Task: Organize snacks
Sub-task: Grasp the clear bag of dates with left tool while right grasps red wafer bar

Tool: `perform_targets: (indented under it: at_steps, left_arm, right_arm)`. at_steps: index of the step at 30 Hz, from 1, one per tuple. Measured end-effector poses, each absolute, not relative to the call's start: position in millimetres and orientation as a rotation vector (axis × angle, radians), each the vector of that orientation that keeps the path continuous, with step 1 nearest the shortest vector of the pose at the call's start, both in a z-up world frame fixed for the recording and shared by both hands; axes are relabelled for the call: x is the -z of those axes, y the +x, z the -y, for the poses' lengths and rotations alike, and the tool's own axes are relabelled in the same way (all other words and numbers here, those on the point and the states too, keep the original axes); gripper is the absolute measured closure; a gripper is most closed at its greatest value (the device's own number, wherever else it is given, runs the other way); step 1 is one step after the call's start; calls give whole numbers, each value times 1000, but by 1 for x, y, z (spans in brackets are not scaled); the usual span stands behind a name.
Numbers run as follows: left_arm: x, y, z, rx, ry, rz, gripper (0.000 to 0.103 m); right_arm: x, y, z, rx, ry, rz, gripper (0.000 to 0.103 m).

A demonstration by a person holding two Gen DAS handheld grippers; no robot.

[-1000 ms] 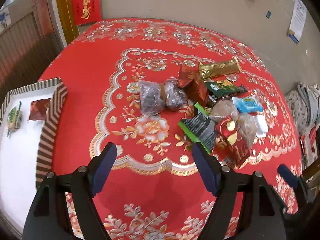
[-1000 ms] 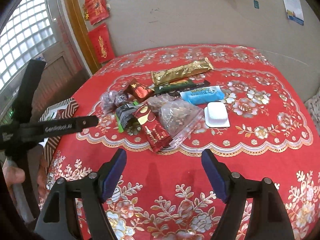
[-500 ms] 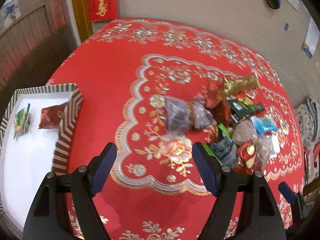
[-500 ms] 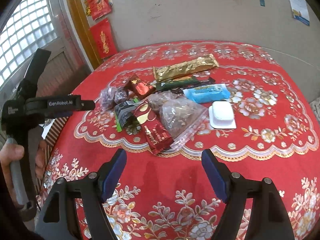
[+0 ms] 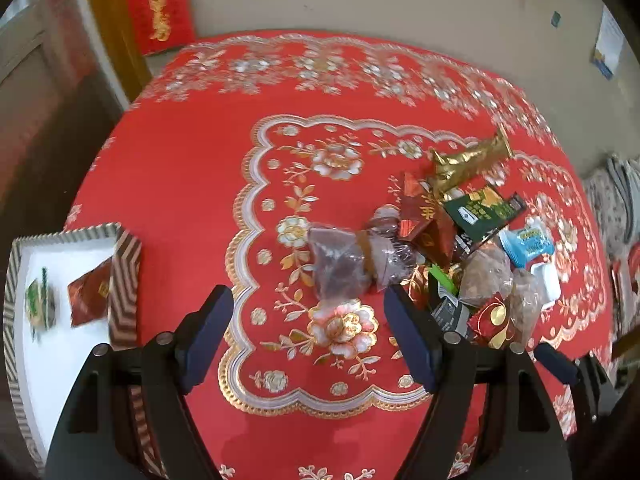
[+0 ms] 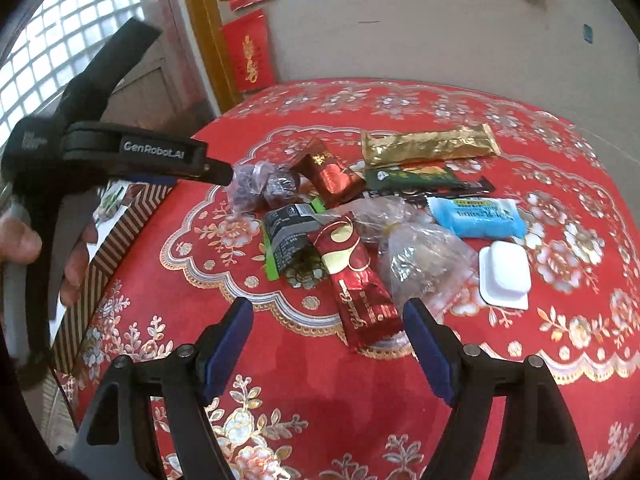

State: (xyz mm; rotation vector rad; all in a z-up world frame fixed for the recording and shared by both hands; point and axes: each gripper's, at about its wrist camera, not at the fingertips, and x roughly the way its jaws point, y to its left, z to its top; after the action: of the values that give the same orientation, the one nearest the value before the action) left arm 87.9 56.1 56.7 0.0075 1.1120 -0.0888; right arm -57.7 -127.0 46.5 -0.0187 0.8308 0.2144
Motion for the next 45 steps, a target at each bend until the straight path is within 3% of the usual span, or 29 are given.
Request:
perform_targets:
  at_steps: [22, 30, 37, 45]
  left_arm:
    - [-15, 137, -28, 66, -212, -1197, 22]
    - [-14, 132, -28, 78, -189, -1217, 21]
    - [-28, 113, -60, 69, -368, -1197, 21]
    - [-24, 116, -52, 96, -322, -1209, 21]
  right_arm:
    - [-45, -41, 130, -227, -22, -824, 24]
    - [-42, -21, 118, -292, -152, -831, 24]
    - [-44, -10, 126, -358, -176, -864, 33]
    - [-44, -18, 131, -391, -128, -871, 31]
